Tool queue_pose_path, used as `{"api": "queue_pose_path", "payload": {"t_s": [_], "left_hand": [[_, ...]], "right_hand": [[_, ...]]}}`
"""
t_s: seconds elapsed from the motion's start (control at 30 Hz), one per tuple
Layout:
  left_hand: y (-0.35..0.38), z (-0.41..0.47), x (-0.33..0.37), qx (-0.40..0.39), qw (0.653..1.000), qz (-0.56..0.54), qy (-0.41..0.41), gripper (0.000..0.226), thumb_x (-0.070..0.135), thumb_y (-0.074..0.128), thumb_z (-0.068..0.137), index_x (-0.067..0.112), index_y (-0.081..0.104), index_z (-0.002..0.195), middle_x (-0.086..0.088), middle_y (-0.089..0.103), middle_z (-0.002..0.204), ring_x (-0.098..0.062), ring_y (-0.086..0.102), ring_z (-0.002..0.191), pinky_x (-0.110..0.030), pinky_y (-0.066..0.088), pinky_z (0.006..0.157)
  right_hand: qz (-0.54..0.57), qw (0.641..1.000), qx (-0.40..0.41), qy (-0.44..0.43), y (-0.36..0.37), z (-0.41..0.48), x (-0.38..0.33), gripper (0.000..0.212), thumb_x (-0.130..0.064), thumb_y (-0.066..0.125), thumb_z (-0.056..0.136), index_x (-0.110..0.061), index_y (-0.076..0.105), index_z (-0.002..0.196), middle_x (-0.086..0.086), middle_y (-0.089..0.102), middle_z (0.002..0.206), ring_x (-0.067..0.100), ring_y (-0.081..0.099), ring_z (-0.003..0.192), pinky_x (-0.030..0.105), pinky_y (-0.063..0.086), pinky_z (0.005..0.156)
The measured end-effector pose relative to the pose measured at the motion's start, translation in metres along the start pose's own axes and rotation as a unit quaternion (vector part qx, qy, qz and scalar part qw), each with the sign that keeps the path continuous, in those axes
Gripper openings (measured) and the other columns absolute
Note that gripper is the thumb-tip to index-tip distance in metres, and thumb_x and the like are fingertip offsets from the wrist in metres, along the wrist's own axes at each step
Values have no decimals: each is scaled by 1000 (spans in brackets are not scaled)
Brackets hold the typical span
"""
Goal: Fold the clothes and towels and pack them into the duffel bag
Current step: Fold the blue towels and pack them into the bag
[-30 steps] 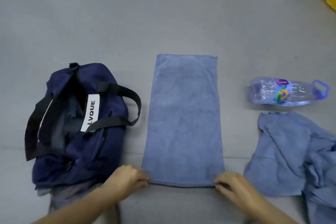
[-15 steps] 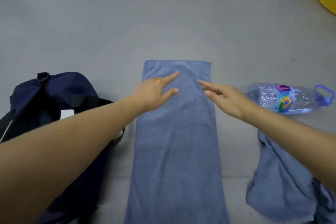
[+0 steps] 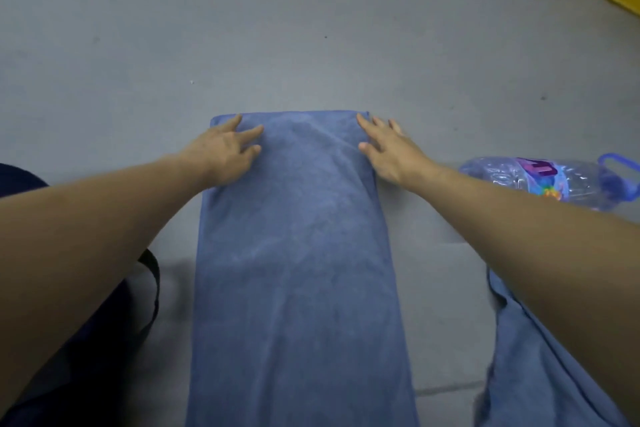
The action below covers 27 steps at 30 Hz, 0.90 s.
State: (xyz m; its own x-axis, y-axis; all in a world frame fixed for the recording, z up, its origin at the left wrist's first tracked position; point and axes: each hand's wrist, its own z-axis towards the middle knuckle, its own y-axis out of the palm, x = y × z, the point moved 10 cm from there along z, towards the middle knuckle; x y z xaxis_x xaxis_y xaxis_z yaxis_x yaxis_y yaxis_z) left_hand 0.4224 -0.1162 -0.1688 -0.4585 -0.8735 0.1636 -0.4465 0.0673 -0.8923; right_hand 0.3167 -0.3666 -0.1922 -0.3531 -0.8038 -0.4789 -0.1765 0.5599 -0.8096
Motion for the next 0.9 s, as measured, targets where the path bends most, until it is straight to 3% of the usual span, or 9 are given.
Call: {"api": "queue_pose_path", "payload": {"t_s": [0.17,0.37,0.5,0.6,0.67,0.73,0.8,0.9], "left_hand": [[0,19,-11,-1,1000,-6,-17,51,45,31,107,36,27,157,-20,2,167,-32,8,155,-34,4,124],[-13,34,-12,50,998,-40,1,44,34,35,108,22,52,147,-19,47,143,-42,44,132,-37,30,113],[-28,32,-23,91,995,-34,-8,40,26,40,107,3,67,126,-17,54,142,-44,49,128,-41,36,113],[-32,23,-26,99,995,-23,10,34,18,47,104,2,69,124,-23,58,136,-44,50,126,-43,35,113],[-36,10,-24,111,993,-31,28,33,16,52,101,5,69,127,-23,58,134,-44,52,123,-45,38,112],[-48,-8,-20,145,988,-39,40,32,13,56,98,6,69,127,-21,58,131,-43,53,119,-44,41,107],[-62,-30,-16,190,980,-41,52,32,13,57,98,7,68,128,-17,58,129,-40,55,116,-44,43,100],[-80,-74,-10,263,960,-42,84,31,11,58,98,11,70,127,-12,61,124,-35,60,108,-41,47,90]], "right_hand": [[-53,998,-5,18,-7,11,7,58,-39,37,106,-36,15,159,5,-2,168,29,-9,154,48,4,125],[-100,994,-38,10,1,28,-1,53,-39,31,107,-39,18,158,-2,-1,169,26,-9,154,55,-3,122],[-99,994,-37,9,4,30,-5,53,-31,31,107,-33,20,158,-7,2,168,23,-6,155,61,-4,120],[-91,995,-48,5,-2,28,-10,54,-25,34,106,-25,23,158,-8,6,168,22,-5,155,61,0,121],[-66,997,-42,-10,-9,22,-15,55,-20,37,104,-17,26,158,-5,11,168,22,0,154,53,6,123],[-22,999,-21,-34,-18,12,-21,55,-14,41,102,-12,29,156,0,17,167,21,12,153,34,10,124],[37,998,6,-42,-30,-4,-24,53,-12,44,102,-11,35,154,1,24,164,17,25,150,15,14,114],[140,988,47,-47,-54,-40,-31,44,-9,50,102,-10,49,146,1,39,157,12,37,143,10,19,110]]}}
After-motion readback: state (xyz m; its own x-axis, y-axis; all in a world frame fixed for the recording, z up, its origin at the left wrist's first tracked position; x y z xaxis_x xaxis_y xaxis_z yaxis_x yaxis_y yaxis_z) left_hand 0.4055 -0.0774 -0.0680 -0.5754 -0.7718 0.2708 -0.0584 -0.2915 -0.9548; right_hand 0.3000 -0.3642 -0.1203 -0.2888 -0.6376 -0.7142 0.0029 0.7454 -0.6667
